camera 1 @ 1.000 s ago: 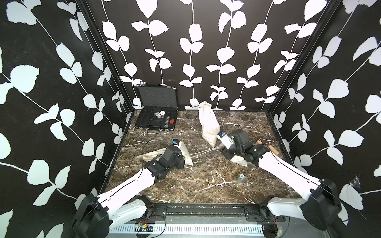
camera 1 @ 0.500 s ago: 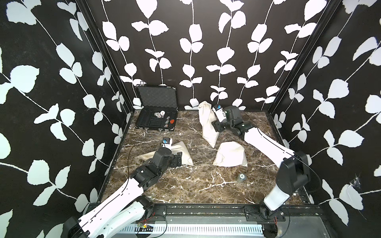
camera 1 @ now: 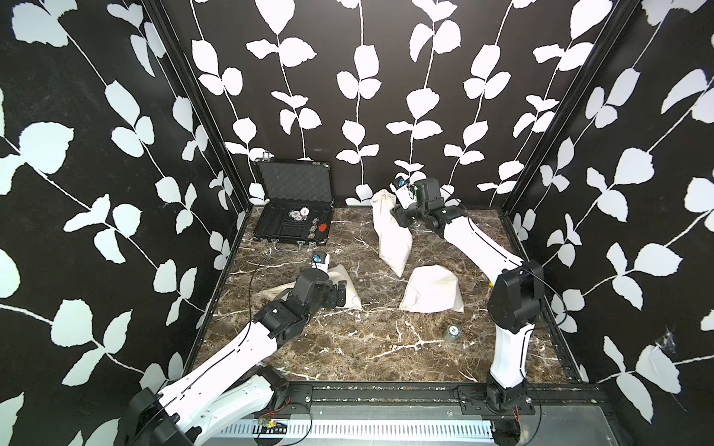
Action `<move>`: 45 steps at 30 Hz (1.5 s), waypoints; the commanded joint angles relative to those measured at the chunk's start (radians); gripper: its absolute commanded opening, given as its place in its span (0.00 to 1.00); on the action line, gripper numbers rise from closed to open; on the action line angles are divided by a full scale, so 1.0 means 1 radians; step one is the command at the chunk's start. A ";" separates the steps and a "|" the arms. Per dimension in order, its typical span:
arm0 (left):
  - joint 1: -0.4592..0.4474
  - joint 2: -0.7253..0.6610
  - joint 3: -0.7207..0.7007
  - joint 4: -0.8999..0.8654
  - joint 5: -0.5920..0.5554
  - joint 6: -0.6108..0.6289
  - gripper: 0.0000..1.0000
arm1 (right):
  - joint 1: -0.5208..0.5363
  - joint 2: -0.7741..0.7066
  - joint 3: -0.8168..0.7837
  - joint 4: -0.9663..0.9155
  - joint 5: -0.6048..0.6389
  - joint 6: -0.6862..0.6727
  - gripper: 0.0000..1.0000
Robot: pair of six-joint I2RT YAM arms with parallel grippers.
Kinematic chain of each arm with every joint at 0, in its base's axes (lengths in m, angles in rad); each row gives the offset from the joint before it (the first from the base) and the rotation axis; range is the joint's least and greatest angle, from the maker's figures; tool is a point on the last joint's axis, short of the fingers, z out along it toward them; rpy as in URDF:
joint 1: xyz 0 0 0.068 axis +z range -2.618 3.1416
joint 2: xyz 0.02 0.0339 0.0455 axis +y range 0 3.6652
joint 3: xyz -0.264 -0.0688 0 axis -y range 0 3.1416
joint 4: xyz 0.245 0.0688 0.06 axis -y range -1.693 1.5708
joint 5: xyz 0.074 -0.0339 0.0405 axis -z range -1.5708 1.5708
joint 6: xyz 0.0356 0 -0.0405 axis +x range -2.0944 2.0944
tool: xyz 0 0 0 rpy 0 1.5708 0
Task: Close the soil bag
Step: Move the soil bag to the center of the board.
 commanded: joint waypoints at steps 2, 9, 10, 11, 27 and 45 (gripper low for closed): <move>0.005 0.018 0.047 0.046 0.029 0.014 0.97 | -0.004 0.040 0.071 -0.062 -0.025 -0.018 0.29; 0.006 0.043 0.063 0.066 0.041 0.023 0.97 | -0.003 -0.087 -0.043 -0.084 0.002 -0.002 0.02; 0.006 0.048 0.068 0.073 0.052 0.023 0.97 | -0.002 -0.117 -0.066 -0.096 0.003 0.003 0.01; 0.006 0.057 0.073 0.084 0.063 0.024 0.97 | -0.001 -0.148 -0.092 -0.105 0.004 0.005 0.00; -0.002 0.127 0.226 0.256 0.327 0.182 0.86 | 0.144 -0.632 -0.369 -0.159 0.017 0.002 0.00; -0.154 0.408 0.377 0.567 0.440 0.422 0.62 | 0.234 -0.803 -0.519 -0.125 0.009 0.073 0.00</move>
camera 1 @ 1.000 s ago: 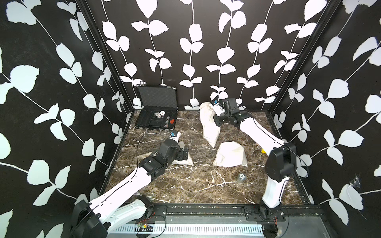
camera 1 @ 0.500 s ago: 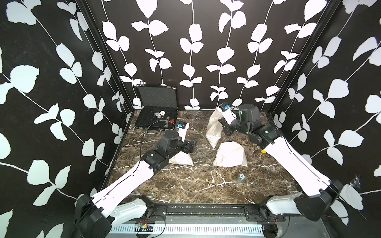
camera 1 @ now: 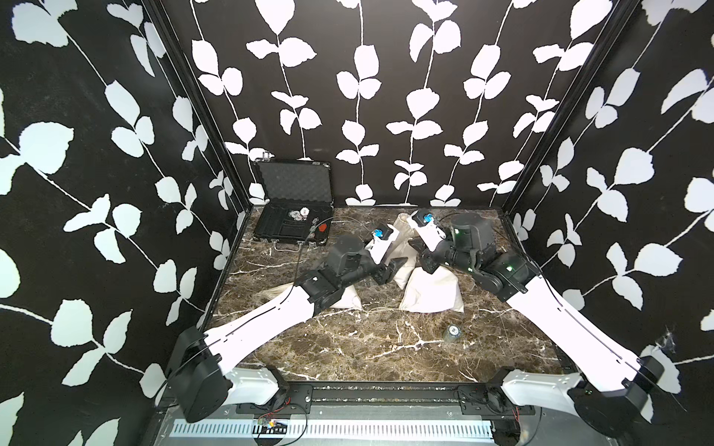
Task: Close the soil bag
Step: Move the soil bag to the center of the board.
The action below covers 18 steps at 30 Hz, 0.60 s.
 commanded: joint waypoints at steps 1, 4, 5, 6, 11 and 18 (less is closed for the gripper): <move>-0.001 0.025 0.033 0.135 0.008 0.071 0.60 | 0.010 -0.042 -0.015 0.048 -0.010 0.026 0.00; -0.001 0.065 0.038 0.201 0.005 0.094 0.54 | 0.011 -0.055 -0.020 0.051 -0.016 0.029 0.00; -0.001 0.072 0.035 0.219 -0.006 0.099 0.51 | 0.011 -0.058 -0.020 0.049 -0.016 0.029 0.00; -0.001 0.077 0.030 0.247 -0.017 0.101 0.48 | 0.010 -0.060 -0.020 0.048 -0.016 0.029 0.00; -0.001 0.098 0.016 0.335 0.003 0.110 0.43 | 0.010 -0.062 -0.020 0.046 -0.019 0.029 0.00; -0.001 0.159 0.024 0.341 0.080 0.102 0.27 | 0.011 -0.063 -0.008 0.046 -0.034 0.030 0.00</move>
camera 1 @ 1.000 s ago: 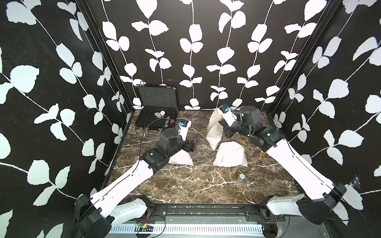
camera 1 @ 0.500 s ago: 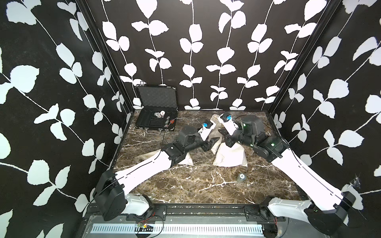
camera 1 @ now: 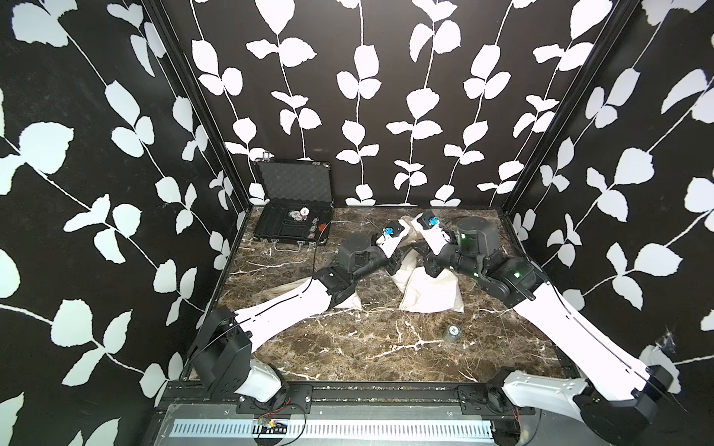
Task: Close the soil bag
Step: Move the soil bag to the center of the board.
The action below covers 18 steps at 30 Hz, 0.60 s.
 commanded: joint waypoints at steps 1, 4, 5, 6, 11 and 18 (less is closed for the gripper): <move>0.001 0.030 0.020 0.034 0.037 0.005 0.23 | 0.009 -0.021 0.020 0.042 -0.025 0.008 0.00; 0.001 0.063 0.010 0.025 -0.024 0.010 0.17 | 0.009 -0.024 0.069 0.004 -0.038 -0.002 0.00; 0.001 0.076 0.006 0.020 -0.058 0.010 0.16 | 0.008 -0.029 0.087 -0.009 -0.042 -0.007 0.00; 0.001 0.088 0.004 0.017 -0.098 0.007 0.13 | 0.008 -0.038 0.103 -0.021 -0.047 -0.008 0.00; 0.001 0.159 -0.009 0.021 -0.277 -0.047 0.11 | 0.009 -0.105 0.166 -0.055 -0.051 -0.023 0.00; 0.002 0.301 -0.027 0.004 -0.467 -0.112 0.18 | 0.009 -0.194 0.224 -0.064 -0.033 -0.021 0.00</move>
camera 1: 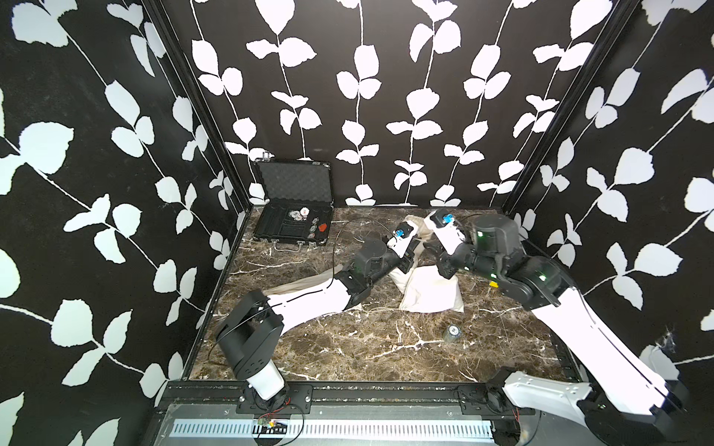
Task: Close the soil bag
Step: Move the soil bag to the center of the board, then frap the soil bag at the center of the board.
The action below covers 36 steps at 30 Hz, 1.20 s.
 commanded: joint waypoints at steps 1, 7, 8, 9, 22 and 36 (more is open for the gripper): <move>0.042 0.128 -0.044 -0.178 -0.232 -0.057 0.18 | 0.016 -0.127 0.095 0.119 -0.057 -0.007 0.00; 0.056 0.222 -0.036 -0.231 -0.349 -0.131 0.21 | 0.015 -0.169 0.094 0.140 -0.031 0.000 0.00; 0.070 0.217 -0.052 -0.227 -0.350 -0.158 0.21 | 0.015 -0.176 0.089 0.149 -0.024 0.002 0.00; 0.086 0.208 -0.075 -0.215 -0.336 -0.186 0.21 | 0.015 -0.177 0.083 0.158 -0.018 0.002 0.00; 0.127 -0.303 -0.342 -0.121 0.028 -0.031 0.78 | 0.015 0.070 0.045 0.250 -0.091 0.039 0.00; 0.077 -0.422 0.007 -0.406 0.174 0.118 0.81 | 0.054 0.186 0.168 0.254 -0.176 0.054 0.00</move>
